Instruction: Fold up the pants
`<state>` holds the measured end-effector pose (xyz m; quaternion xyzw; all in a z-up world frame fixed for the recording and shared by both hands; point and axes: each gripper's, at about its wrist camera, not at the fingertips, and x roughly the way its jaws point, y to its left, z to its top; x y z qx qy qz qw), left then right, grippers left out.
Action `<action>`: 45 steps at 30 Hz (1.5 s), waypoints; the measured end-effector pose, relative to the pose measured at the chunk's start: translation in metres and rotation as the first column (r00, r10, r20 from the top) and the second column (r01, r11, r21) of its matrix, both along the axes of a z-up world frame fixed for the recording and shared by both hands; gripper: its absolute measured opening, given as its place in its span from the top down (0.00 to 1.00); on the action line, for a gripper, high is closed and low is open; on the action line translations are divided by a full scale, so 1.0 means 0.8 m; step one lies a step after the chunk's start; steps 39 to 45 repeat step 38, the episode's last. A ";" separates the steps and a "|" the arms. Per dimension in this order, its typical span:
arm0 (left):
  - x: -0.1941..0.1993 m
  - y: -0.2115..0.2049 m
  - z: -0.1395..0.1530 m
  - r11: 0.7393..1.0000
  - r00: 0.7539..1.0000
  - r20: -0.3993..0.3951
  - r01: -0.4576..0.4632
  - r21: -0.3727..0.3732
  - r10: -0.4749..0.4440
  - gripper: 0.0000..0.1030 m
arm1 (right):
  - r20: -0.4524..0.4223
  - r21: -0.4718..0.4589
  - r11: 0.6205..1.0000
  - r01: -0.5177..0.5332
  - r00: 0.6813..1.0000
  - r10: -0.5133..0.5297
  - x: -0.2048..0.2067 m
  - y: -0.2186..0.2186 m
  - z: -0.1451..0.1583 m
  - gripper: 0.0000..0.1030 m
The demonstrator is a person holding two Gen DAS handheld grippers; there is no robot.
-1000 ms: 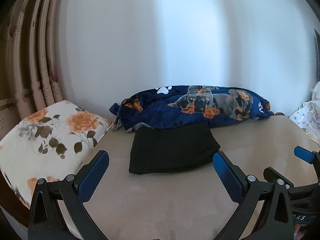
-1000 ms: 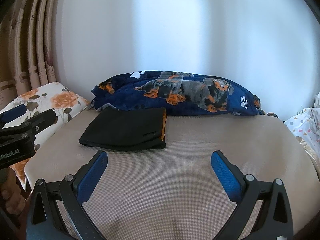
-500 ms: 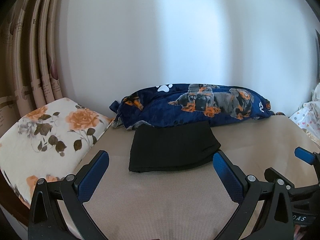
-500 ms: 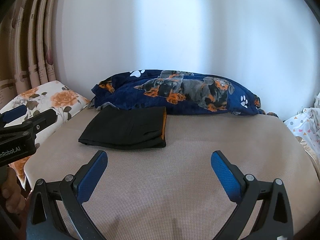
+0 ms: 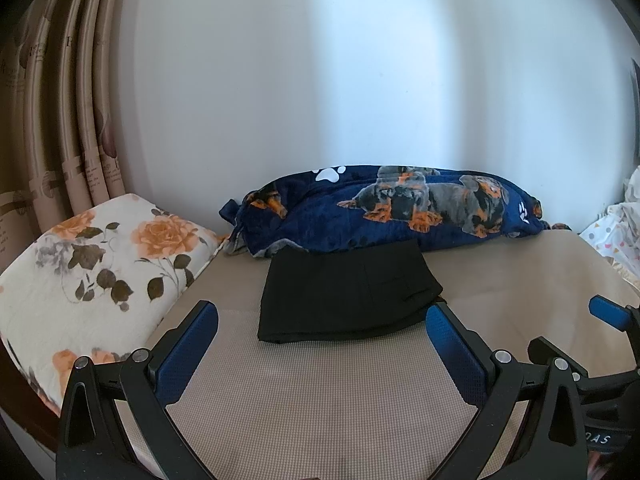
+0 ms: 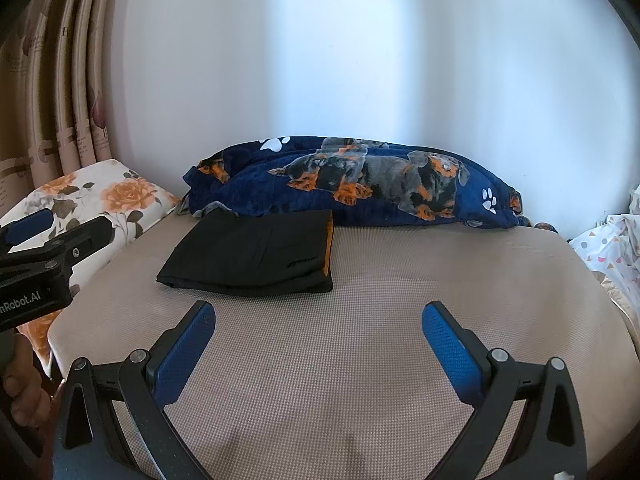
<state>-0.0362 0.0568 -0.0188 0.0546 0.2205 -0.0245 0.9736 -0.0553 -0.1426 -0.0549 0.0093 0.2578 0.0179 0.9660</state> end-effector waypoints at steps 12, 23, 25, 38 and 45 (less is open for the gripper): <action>0.002 0.001 -0.002 1.000 1.000 -0.003 0.004 -0.001 -0.004 0.00 | -0.003 0.002 1.000 -0.001 1.000 0.001 0.001 0.000 -0.002 0.00; 0.001 0.005 -0.015 1.000 1.000 -0.016 0.009 0.002 -0.009 0.00 | -0.009 0.002 1.000 -0.004 1.000 0.004 -0.001 0.001 -0.006 0.00; 0.003 0.005 -0.016 1.000 1.000 -0.018 0.014 0.000 -0.014 0.00 | -0.010 0.002 1.000 -0.004 1.000 0.004 0.001 0.001 -0.005 0.00; 0.014 0.012 -0.026 1.000 1.000 -0.012 -0.007 -0.020 0.006 0.00 | -0.033 0.008 1.000 -0.012 0.999 0.013 0.003 0.001 -0.021 0.00; 0.014 0.012 -0.026 1.000 1.000 -0.012 -0.007 -0.020 0.006 0.00 | -0.033 0.008 1.000 -0.012 0.999 0.013 0.003 0.001 -0.021 0.00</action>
